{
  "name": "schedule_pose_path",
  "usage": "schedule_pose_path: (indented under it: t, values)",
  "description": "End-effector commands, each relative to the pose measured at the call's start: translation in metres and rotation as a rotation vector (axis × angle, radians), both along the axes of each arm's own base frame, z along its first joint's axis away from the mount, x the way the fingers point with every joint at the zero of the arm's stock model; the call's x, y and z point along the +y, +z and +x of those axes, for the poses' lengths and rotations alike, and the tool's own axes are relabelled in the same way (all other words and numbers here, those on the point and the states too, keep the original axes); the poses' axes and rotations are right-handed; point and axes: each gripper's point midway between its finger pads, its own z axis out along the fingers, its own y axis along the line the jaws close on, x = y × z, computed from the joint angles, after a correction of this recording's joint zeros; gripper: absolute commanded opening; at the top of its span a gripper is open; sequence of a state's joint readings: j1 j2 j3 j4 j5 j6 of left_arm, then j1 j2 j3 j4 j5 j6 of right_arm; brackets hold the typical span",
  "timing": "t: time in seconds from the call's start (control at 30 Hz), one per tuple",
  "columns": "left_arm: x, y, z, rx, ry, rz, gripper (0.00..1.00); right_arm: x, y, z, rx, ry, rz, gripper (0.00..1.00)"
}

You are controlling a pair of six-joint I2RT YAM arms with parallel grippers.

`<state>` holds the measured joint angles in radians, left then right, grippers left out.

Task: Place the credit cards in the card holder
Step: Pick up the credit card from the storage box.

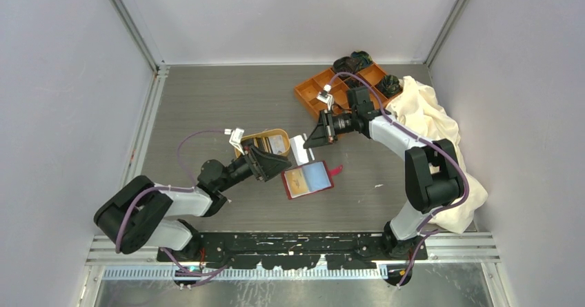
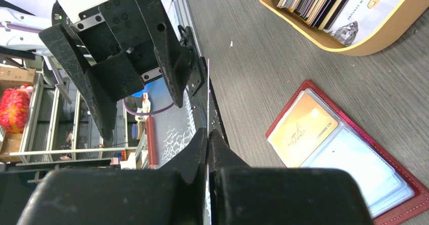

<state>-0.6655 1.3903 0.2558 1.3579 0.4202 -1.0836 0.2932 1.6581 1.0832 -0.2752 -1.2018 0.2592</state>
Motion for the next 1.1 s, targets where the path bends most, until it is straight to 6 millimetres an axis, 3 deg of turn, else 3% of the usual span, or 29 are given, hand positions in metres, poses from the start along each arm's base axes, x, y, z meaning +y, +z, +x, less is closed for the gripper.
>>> schedule_pose_path:
  t: [0.0, 0.23, 0.37, 0.6, 0.93, 1.07]
  values:
    - [0.014, 0.022, -0.004, -0.174, 0.062, -0.021, 0.73, 0.003, 0.018, 0.003, -0.068, 0.031, 0.039, 0.02]
    - [0.013, 0.018, 0.005, -0.194, 0.094, 0.001, 0.72, 0.007, 0.019, -0.002, -0.067, 0.055, 0.05, 0.02]
    - [0.01, 0.015, 0.015, -0.151, 0.102, -0.001, 0.65, 0.008, 0.021, -0.005, -0.068, 0.071, 0.059, 0.02]
    - [-0.001, 0.007, 0.029, -0.083, 0.066, -0.002, 0.62, 0.015, 0.02, -0.013, -0.062, 0.104, 0.065, 0.02]
    - [-0.013, -0.002, 0.039, -0.045, 0.022, 0.009, 0.44, 0.02, 0.02, -0.02, -0.064, 0.141, 0.071, 0.02]
    - [-0.015, 0.001, 0.039, -0.051, 0.003, 0.005, 0.21, 0.021, 0.018, -0.022, -0.065, 0.153, 0.067, 0.02]
